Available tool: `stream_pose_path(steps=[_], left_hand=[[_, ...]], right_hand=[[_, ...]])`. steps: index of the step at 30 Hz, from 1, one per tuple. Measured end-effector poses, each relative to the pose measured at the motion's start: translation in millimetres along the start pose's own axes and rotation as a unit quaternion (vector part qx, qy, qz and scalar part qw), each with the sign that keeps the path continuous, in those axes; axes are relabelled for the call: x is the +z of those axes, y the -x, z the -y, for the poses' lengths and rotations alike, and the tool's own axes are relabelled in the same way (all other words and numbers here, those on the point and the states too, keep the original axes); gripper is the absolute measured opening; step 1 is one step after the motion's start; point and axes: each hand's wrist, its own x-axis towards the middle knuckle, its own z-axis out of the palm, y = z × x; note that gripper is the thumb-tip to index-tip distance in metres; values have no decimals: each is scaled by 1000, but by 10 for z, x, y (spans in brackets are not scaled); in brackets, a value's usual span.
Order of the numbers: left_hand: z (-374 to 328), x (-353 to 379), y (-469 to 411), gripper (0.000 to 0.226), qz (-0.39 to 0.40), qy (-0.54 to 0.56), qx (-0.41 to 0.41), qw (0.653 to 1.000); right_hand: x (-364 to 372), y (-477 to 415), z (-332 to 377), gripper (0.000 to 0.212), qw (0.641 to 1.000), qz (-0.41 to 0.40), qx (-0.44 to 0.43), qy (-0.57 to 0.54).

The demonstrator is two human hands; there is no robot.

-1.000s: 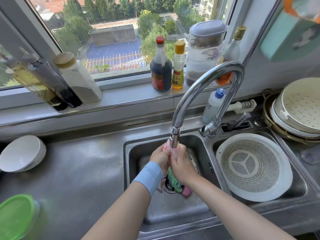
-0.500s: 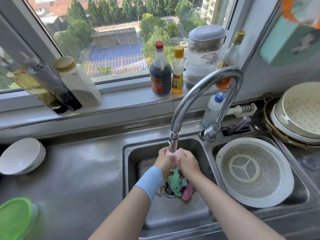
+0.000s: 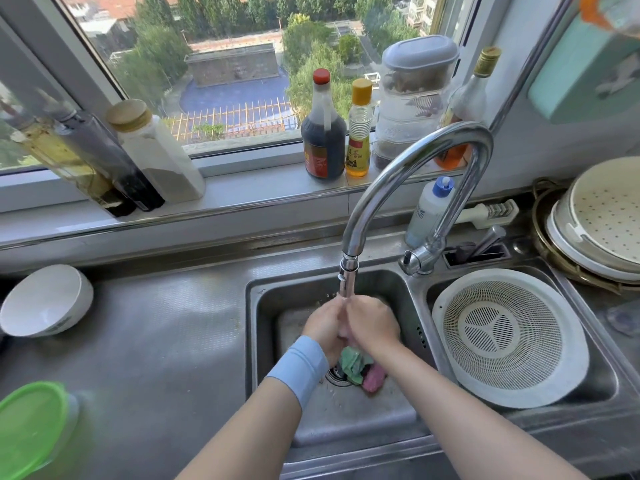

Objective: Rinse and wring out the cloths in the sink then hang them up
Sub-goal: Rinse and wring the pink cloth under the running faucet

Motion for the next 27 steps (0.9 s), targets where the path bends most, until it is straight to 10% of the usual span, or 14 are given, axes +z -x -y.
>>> stream_pose_path(steps=[2,8,11,23,27], left_hand=[[115,67,38,25,36,-48,26,998],[-8,-71,-16,24,-11,2,30,999],[-2,-170,-17,33,40,-73,44,996],[-293,-559,-221,25,-23,-528,138,837],[-436,-602,-211,33,17,-519,132,844]], right_hand=[[-87,-94,-105,54,994,-23,85,-66],[-8,79,-1,36,982,90,-82,-143],[-46,-4,-51,42,969,92,-28,-228],[-310,-243,-157,24,914,213,60,-340],[-299,-308,-90,44,931,204,95,-286]])
